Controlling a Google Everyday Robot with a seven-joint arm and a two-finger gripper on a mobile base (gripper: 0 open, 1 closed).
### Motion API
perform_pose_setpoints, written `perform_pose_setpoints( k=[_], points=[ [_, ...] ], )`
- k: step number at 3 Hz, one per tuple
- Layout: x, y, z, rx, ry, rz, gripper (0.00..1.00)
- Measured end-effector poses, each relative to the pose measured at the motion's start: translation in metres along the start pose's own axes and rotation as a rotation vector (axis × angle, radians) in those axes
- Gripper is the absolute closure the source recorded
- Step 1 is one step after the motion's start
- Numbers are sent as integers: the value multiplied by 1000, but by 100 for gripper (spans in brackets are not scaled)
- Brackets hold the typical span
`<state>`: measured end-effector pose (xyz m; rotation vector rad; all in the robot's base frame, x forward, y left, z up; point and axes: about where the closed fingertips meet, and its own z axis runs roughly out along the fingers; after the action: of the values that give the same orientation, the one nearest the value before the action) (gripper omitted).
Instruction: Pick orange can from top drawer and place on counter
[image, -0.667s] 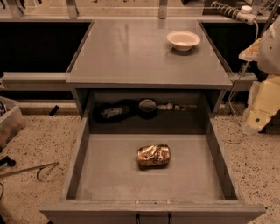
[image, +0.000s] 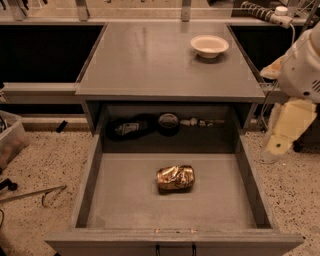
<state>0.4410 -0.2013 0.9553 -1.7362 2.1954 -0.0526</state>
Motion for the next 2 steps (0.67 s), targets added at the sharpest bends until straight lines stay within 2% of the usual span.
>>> perform_pose_setpoints(
  k=[1,2],
  points=[
    [-22,20,55,-31,-70,-49,0],
    [-45,41,125,-74,-150,-48,0]
  ],
)
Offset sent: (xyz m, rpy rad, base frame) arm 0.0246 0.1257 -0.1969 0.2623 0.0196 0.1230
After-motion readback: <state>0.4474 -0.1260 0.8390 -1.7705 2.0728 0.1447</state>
